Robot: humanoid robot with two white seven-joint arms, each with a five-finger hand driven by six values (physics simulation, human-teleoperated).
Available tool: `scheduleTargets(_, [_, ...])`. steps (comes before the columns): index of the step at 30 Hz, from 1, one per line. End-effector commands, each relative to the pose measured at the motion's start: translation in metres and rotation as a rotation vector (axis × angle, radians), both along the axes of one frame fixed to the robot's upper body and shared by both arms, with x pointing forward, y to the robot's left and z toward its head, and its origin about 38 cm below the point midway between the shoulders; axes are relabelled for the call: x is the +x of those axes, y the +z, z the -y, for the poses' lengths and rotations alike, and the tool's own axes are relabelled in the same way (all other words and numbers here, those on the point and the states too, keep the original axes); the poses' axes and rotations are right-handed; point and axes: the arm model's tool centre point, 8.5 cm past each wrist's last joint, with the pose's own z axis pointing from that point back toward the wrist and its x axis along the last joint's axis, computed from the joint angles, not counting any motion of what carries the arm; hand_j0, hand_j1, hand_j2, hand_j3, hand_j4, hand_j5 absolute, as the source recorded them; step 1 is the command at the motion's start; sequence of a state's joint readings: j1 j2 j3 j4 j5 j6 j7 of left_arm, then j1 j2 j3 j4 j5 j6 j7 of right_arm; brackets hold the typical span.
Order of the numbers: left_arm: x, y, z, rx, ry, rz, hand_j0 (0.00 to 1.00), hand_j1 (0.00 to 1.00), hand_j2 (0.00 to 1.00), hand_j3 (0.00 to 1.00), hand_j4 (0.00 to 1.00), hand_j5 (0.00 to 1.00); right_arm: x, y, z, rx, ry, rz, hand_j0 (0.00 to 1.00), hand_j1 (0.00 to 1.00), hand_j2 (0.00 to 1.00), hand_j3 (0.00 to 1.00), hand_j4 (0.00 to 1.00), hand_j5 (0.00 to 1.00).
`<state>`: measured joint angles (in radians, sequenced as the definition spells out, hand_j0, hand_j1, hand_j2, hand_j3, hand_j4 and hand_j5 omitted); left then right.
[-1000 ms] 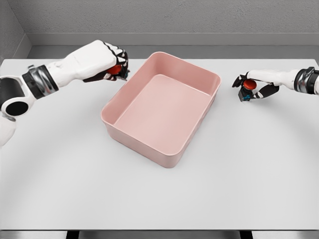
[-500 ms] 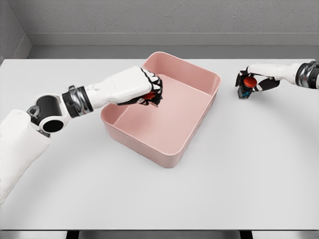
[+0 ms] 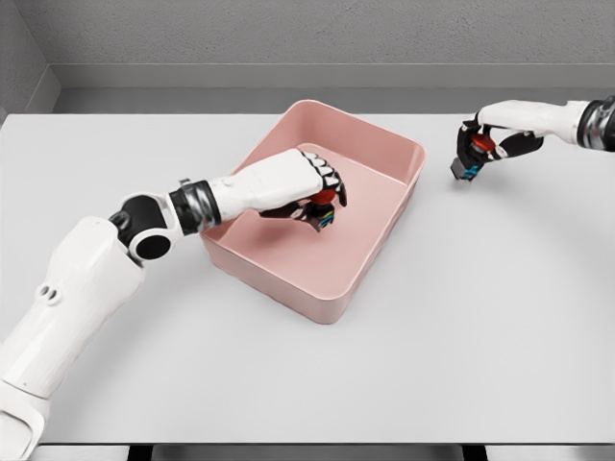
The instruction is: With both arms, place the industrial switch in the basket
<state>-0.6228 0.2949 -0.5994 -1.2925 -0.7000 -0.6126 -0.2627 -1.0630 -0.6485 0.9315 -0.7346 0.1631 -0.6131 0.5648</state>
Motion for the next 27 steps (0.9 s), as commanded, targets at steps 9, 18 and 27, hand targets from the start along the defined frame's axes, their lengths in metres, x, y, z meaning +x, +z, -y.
scheduleTargets(9, [-0.001, 0.022, -0.014, -0.006, -0.002, 0.056, 1.0, 1.0, 1.0, 1.0, 1.0, 1.0, 0.003, 0.024, -0.009, 0.0, 0.036, 0.042, 0.46, 0.46, 0.46, 0.46, 0.46, 0.46])
scheduleTargets(18, [-0.042, 0.087, -0.112, 0.068, -0.029, 0.116, 1.0, 1.0, 1.0, 1.0, 1.0, 1.0, 0.002, 0.049, -0.033, -0.005, 0.117, 0.094, 0.46, 0.46, 0.46, 0.46, 0.46, 0.46])
scheduleTargets(27, [-0.05, 0.1, -0.181, 0.182, 0.089, 0.111, 1.0, 1.0, 1.0, 1.0, 1.0, 1.0, 0.001, 0.064, -0.064, 0.005, 0.2, 0.13, 0.46, 0.46, 0.46, 0.46, 0.46, 0.46])
